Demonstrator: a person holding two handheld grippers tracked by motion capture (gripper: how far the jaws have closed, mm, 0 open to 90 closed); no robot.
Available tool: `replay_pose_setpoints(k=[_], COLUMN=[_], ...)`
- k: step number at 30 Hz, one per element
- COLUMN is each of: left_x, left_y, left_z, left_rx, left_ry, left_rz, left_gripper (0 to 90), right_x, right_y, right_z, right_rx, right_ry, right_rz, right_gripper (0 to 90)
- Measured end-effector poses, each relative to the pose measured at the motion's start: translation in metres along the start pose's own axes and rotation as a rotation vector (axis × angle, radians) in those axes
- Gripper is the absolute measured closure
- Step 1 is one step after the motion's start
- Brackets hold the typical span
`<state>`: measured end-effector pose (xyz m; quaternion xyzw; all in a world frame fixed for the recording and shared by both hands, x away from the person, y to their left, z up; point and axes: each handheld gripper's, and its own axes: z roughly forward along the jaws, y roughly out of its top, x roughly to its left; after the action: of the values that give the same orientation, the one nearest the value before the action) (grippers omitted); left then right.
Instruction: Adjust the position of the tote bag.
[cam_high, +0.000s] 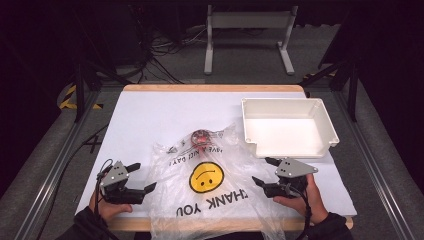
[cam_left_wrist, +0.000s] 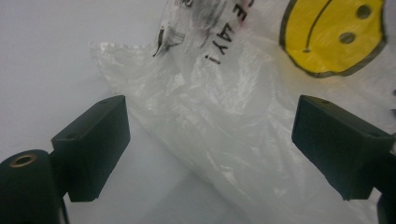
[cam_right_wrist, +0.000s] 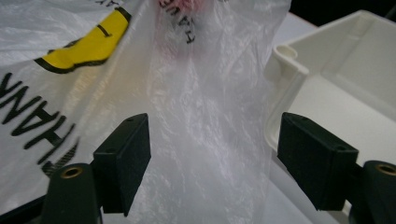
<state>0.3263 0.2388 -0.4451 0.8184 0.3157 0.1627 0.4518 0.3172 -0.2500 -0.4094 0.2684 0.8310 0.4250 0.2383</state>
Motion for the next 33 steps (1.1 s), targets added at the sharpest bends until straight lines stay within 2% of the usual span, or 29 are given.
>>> replay_pose_setpoints(k=[2,4,6,7,8,9,12,14,15,16,17,18,22,26,29,30,32,33], left_x=[0.003,0.003,0.004,0.003,0.004,0.004,0.008,0.008,0.008,0.010,0.011,0.011,0.012,0.014,0.016,0.016,0.018,0.018], left_y=[0.001,0.001,0.002,0.003,0.004,0.004,0.007,0.009,0.009,0.011,0.013,0.016,0.021,0.024,0.025,0.025,0.024,0.024], left_z=[0.006,0.012,0.013,0.018,0.021,0.021,0.032,0.036,0.036,0.038,0.041,0.043,0.048,0.052,0.053,0.053,0.052,0.051], left_rx=[0.029,0.047,0.058,0.087,0.109,0.109,0.163,0.172,0.172,0.180,0.181,0.189,0.202,0.203,0.208,0.209,0.204,0.208], left_ry=[0.013,0.014,0.022,0.036,0.049,0.049,0.061,0.072,0.072,0.075,0.080,0.087,0.090,0.100,0.101,0.109,0.101,0.101], left_rz=[-0.017,-0.027,-0.018,-0.016,-0.010,-0.010,-0.008,-0.006,-0.006,-0.001,-0.009,0.011,0.024,0.045,0.045,0.051,0.045,0.046], left_gripper=[13.1,14.4,18.0,21.3,26.1,31.9,42.8,50.6,53.5,53.5,57.7,60.5,68.9,78.6,79.7,81.1,83.9,85.2], right_x=[-0.005,-0.009,-0.010,-0.010,-0.011,-0.011,-0.008,-0.006,-0.006,-0.005,-0.005,-0.004,-0.002,-0.002,-0.001,0.001,0.007,0.009], right_y=[-0.007,-0.015,-0.018,-0.022,-0.024,-0.026,-0.028,-0.027,-0.027,-0.027,-0.026,-0.026,-0.026,-0.025,-0.022,-0.020,-0.016,-0.014], right_z=[0.005,0.011,0.014,0.019,0.022,0.023,0.029,0.030,0.030,0.030,0.030,0.030,0.030,0.029,0.026,0.024,0.019,0.018], right_rx=[0.029,0.062,0.074,0.116,0.129,0.137,0.172,0.166,0.166,0.168,0.167,0.167,0.163,0.152,0.134,0.129,0.103,0.097], right_ry=[-0.011,0.000,0.006,0.001,0.006,0.022,0.051,0.073,0.073,0.080,0.096,0.104,0.106,0.103,0.102,0.102,0.090,0.092], right_rz=[0.016,0.046,0.051,0.049,0.056,0.069,0.064,0.062,0.062,0.058,0.057,0.058,0.040,0.035,0.030,0.023,0.005,0.005], right_gripper=[27.0,28.6,30.5,34.7,38.9,43.2,53.1,61.5,61.5,66.5,73.3,75.7,85.6,87.8,84.4,79.1,60.4,56.1])
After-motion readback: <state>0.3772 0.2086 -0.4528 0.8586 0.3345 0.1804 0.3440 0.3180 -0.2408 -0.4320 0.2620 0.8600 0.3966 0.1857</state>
